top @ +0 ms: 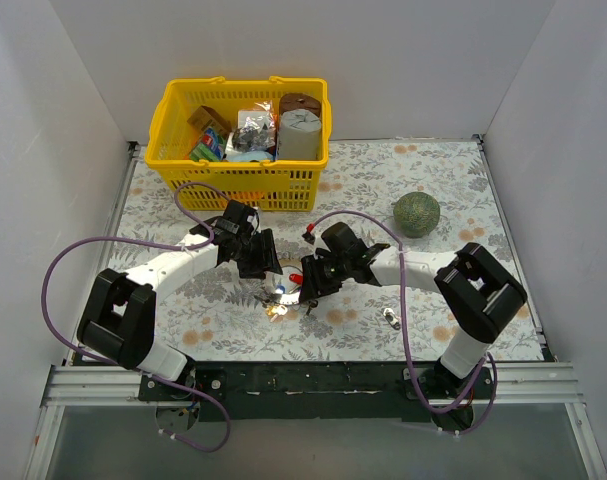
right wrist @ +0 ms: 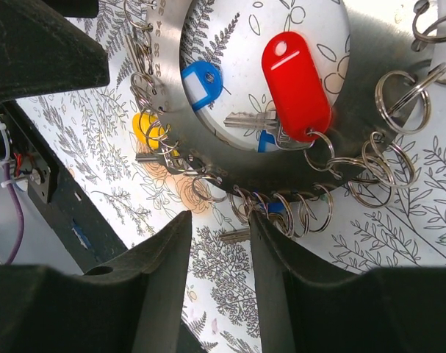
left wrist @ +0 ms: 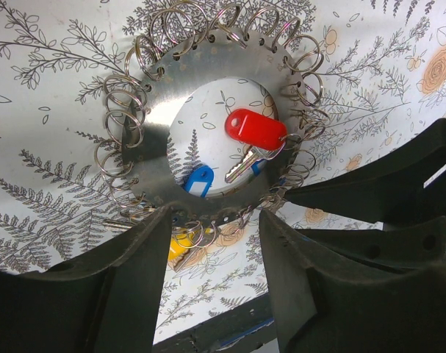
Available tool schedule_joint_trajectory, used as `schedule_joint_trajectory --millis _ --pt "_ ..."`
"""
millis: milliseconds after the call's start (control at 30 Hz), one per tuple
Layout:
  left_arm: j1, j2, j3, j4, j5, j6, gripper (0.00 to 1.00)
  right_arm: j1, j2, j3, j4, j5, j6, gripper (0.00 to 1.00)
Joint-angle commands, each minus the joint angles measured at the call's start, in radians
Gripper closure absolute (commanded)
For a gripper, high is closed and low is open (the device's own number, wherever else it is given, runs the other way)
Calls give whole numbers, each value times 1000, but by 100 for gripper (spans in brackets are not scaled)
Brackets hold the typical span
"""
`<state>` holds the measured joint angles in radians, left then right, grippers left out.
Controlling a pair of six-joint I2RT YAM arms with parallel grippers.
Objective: Put the keys on the keyring
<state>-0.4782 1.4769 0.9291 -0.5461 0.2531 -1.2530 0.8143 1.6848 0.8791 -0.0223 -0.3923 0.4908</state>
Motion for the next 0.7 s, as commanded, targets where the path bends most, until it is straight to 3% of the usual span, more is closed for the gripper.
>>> schedule_joint_trajectory --millis 0,667 --pt "1 -41 -4 5 14 4 50 8 10 31 12 4 -3 54" --pt "1 -20 4 15 23 10 50 23 -132 24 -58 23 -26 54"
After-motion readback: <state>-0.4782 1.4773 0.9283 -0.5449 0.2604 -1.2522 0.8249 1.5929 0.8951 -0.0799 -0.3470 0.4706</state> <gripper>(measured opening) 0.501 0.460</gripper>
